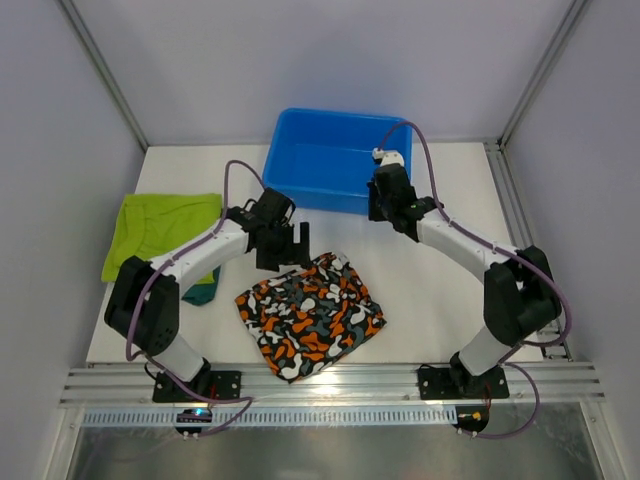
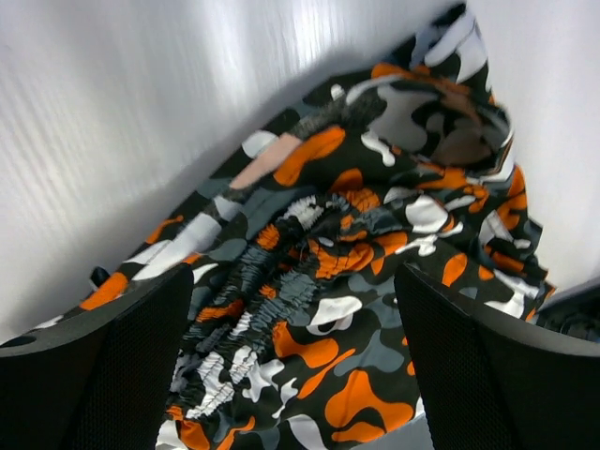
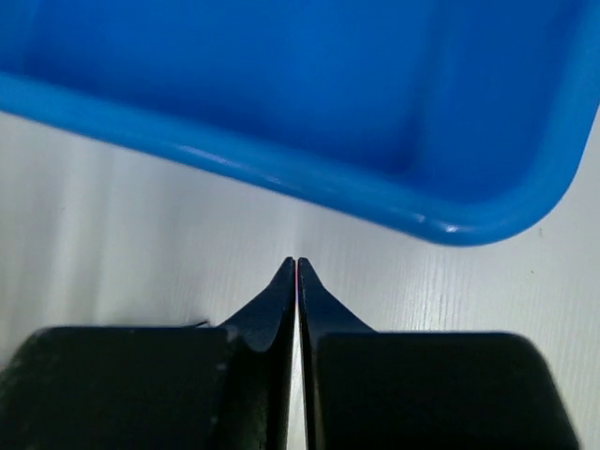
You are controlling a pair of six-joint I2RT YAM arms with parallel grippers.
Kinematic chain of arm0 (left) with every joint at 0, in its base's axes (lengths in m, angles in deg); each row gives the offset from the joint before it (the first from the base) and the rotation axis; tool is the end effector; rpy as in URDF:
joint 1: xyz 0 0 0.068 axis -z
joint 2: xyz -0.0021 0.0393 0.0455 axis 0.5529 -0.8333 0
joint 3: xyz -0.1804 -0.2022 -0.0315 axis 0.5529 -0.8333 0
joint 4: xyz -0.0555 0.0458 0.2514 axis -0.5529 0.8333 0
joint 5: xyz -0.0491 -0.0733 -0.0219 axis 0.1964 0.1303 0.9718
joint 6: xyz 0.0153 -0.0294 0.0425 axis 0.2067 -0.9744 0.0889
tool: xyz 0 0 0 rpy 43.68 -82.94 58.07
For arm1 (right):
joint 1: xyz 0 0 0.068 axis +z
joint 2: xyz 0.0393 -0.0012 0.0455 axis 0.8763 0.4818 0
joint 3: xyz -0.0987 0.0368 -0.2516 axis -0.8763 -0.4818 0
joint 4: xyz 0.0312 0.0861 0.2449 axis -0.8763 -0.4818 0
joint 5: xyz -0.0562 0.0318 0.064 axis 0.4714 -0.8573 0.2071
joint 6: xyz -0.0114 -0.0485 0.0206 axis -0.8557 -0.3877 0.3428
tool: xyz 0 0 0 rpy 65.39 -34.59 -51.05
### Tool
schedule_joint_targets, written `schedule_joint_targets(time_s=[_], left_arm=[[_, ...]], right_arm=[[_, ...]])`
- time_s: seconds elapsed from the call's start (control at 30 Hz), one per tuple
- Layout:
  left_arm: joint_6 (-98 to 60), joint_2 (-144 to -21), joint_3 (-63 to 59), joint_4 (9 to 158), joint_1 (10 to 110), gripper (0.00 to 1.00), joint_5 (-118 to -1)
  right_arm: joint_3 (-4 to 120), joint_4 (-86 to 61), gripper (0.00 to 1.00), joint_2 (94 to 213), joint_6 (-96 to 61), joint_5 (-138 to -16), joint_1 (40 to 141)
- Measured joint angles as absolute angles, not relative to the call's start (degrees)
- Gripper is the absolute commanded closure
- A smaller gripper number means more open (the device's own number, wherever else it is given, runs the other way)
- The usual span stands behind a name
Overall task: Fold and stack the shorts
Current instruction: Move the bin to the corner of the board.
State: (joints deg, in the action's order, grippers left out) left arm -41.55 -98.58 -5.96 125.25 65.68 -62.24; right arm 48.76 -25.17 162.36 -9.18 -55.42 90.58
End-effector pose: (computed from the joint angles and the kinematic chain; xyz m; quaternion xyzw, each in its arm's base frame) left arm 0.2739 -0.1759 0.2367 -0.0029 0.9721 -0.1647 0.1668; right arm 0.3138 0.1668 0.2697 -0.0547 0.8875 0.0675 0.4525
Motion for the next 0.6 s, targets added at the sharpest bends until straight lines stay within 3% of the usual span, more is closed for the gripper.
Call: schedule_joint_targets(time_s=[0.17,0.4,0.5,0.53,0.6], left_arm=[[-40.22,-98.93,-10.96,121.79,66.03,0.12,-53.28],[-40.30,-104.55,-8.56,115.57,66.45,0.13,-45.65],[-40.65,-108.20,-6.39,113.12,66.45,0.24,-42.72],[-40.89,-109.36,-5.85,112.02,66.51,0.39,-41.54],[-42.10,-111.67,-4.67,110.12,66.86,0.58,-39.22]], right_arm=[[51.69,-24.23,0.93,169.48,-9.20,-59.03,84.55],[59.93,-23.77,0.85,176.17,-10.51,-61.48,81.27],[61.66,-25.24,0.71,176.83,-11.78,-63.36,81.21],[61.76,-25.63,0.66,176.65,-12.22,-64.54,81.21],[61.00,-26.35,0.54,175.47,-13.13,-68.19,81.21]])
